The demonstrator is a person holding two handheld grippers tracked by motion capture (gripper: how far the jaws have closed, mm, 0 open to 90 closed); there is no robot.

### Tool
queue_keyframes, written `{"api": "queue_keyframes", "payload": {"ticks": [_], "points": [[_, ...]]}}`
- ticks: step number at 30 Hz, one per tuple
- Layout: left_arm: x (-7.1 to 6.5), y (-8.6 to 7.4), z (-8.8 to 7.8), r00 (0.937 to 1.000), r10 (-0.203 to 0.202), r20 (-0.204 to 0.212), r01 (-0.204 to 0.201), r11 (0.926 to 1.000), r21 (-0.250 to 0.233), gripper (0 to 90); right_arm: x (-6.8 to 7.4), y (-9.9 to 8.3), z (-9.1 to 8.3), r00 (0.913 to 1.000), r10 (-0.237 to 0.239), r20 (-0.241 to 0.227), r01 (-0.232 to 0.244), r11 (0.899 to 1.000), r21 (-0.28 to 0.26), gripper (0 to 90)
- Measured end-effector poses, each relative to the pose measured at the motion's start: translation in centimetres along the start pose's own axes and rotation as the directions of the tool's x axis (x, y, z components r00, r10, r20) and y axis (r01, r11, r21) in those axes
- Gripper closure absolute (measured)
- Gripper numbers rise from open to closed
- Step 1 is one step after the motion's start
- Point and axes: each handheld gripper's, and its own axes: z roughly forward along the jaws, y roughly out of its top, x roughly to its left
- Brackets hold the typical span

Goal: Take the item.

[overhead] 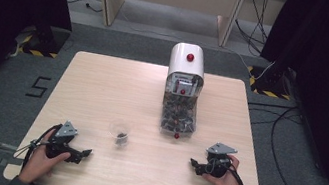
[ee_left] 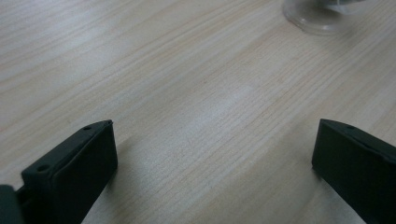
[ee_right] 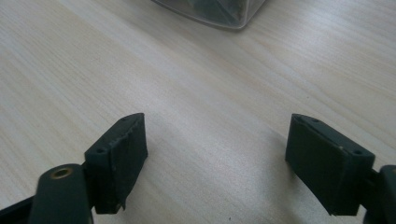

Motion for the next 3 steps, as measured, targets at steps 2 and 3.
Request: {"api": "queue_keyframes", "payload": {"ticks": [2, 3], "points": [[0.0, 0.0, -0.01, 1.0, 0.0, 0.0, 0.0, 1.0, 0.0, 0.0, 0.01, -0.08, 0.02, 1.0, -0.002, -0.003, 0.002, 1.0, -0.005, 19.1], [0.0, 0.0, 0.0, 1.0, 0.0, 0.0, 0.0, 1.0, 0.0, 0.0, 0.0, -0.1, 0.02, 1.0, -0.003, -0.003, 0.003, 1.0, -0.006, 19.0]]}}
